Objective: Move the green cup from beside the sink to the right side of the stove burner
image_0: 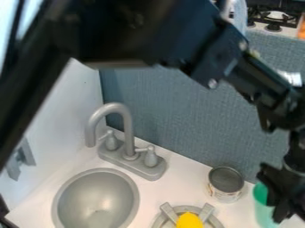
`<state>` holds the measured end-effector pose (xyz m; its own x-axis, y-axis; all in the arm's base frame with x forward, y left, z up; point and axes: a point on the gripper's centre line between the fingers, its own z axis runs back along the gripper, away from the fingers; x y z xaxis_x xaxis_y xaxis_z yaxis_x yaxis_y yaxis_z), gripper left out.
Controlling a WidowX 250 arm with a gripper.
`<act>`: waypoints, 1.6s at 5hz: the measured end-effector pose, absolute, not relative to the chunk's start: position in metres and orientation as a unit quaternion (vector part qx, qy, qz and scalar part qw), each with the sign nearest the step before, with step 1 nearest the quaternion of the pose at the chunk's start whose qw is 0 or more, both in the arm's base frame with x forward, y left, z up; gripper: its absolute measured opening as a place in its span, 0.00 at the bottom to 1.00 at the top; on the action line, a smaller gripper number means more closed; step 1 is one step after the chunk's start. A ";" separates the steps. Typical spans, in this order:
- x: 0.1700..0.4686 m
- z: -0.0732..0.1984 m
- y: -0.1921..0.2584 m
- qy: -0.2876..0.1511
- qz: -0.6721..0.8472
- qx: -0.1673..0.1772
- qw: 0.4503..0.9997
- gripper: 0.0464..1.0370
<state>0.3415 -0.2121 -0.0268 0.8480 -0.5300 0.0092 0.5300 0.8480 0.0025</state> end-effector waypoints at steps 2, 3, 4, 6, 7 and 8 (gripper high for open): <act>0.346 -0.068 -0.208 0.006 -0.273 -0.005 0.962 0.06; 0.356 -0.071 -0.215 -0.002 -0.277 -0.009 0.961 0.06; 0.358 -0.075 -0.220 -0.005 -0.280 -0.015 0.960 0.06; 0.348 -0.079 -0.215 -0.003 -0.268 0.004 0.964 0.28; 0.344 -0.069 -0.212 -0.013 -0.247 0.006 0.969 0.58; 0.344 -0.051 -0.210 -0.033 -0.231 0.004 0.972 0.90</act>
